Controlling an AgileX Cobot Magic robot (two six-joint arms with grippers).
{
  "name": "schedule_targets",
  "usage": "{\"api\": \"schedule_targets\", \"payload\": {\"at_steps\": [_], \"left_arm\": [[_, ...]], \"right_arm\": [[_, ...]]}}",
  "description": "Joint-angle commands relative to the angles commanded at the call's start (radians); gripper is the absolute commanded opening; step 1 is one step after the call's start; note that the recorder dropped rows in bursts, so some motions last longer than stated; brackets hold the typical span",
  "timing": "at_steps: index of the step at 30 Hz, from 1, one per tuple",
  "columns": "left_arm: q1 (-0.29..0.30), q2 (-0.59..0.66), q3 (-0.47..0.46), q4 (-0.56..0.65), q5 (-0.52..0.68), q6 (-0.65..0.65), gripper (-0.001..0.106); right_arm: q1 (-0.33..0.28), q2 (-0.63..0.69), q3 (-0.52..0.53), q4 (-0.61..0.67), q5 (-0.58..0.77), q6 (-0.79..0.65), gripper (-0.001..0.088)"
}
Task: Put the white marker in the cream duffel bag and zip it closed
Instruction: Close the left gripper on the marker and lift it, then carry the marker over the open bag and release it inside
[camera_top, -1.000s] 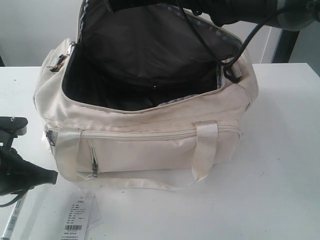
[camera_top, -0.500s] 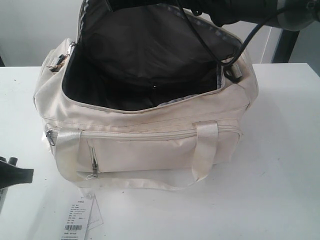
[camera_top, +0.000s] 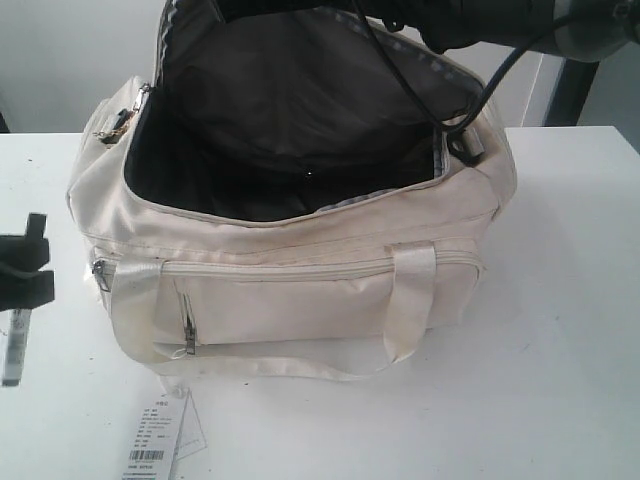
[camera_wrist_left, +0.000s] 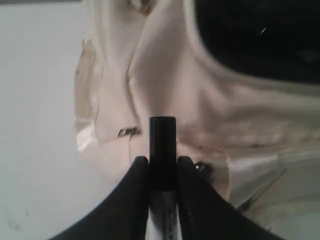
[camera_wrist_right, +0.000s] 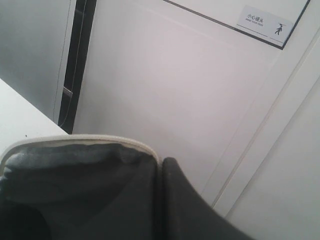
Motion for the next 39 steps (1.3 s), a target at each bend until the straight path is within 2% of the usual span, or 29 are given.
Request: {"api": "schedule_targets", "payload": {"at_steps": [5, 10, 15, 23, 29, 39], "left_arm": [[0.0, 0.0, 0.0, -0.013, -0.208, 0.035, 0.0], [0.0, 0.014, -0.006, -0.129, -0.362, 0.121, 0.0], [0.0, 0.087, -0.091, -0.151, -0.378, 0.157, 0.0], [0.0, 0.273, -0.22, -0.148, -0.52, 0.157, 0.0], [0.0, 0.415, -0.27, -0.143, -0.667, 0.16, 0.0], [0.0, 0.604, -0.353, -0.127, -0.723, 0.161, 0.0]], "right_arm": [[0.0, 0.0, 0.0, 0.0, 0.0, 0.0, 0.0], [0.0, 0.0, 0.0, 0.0, 0.0, 0.0, 0.0], [0.0, 0.0, 0.0, 0.0, 0.0, 0.0, 0.0], [0.0, 0.0, 0.0, 0.0, 0.0, 0.0, 0.0], [0.0, 0.0, 0.0, 0.0, 0.0, 0.0, 0.0], [0.0, 0.0, 0.0, 0.0, 0.0, 0.0, 0.0]]}}
